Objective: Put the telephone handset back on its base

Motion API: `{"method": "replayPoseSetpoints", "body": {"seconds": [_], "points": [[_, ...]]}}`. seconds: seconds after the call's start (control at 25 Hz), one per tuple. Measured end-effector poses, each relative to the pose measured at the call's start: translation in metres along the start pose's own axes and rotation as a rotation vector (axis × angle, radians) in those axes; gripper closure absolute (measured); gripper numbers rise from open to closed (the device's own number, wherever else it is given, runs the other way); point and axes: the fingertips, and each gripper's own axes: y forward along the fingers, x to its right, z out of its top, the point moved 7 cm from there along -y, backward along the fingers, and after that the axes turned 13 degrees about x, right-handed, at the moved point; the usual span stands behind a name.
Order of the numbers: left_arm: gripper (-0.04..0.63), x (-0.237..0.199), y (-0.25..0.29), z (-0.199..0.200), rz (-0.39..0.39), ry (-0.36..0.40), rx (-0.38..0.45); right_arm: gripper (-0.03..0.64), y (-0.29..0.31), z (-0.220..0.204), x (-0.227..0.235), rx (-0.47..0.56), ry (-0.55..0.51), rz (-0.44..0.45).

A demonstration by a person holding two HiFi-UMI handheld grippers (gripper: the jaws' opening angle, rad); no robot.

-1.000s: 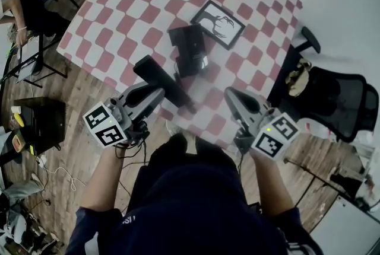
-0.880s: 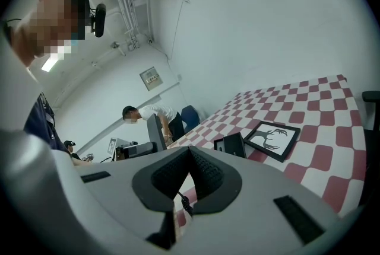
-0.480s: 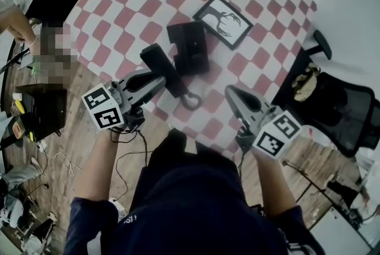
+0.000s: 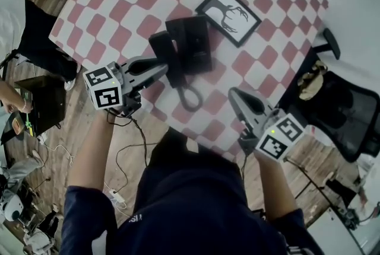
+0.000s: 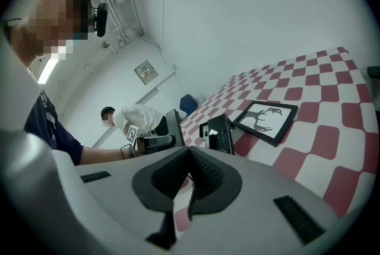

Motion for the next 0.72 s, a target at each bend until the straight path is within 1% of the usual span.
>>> {"method": "replayPoseSetpoints", "body": {"seconds": [0.44, 0.6, 0.72], "points": [[0.505, -0.039, 0.023, -0.010, -0.011, -0.028, -0.052, 0.600, 0.003, -0.023, 0.019, -0.044, 0.055, -0.028], [0.505, -0.048, 0.029, -0.014, -0.021, -0.029, -0.081, 0.600, 0.007, -0.028, 0.024, -0.057, 0.069, -0.033], [0.506, -0.054, 0.031, -0.015, -0.027, -0.042, -0.085, 0.600, 0.011, -0.031, 0.027, -0.066, 0.079, -0.034]]}}
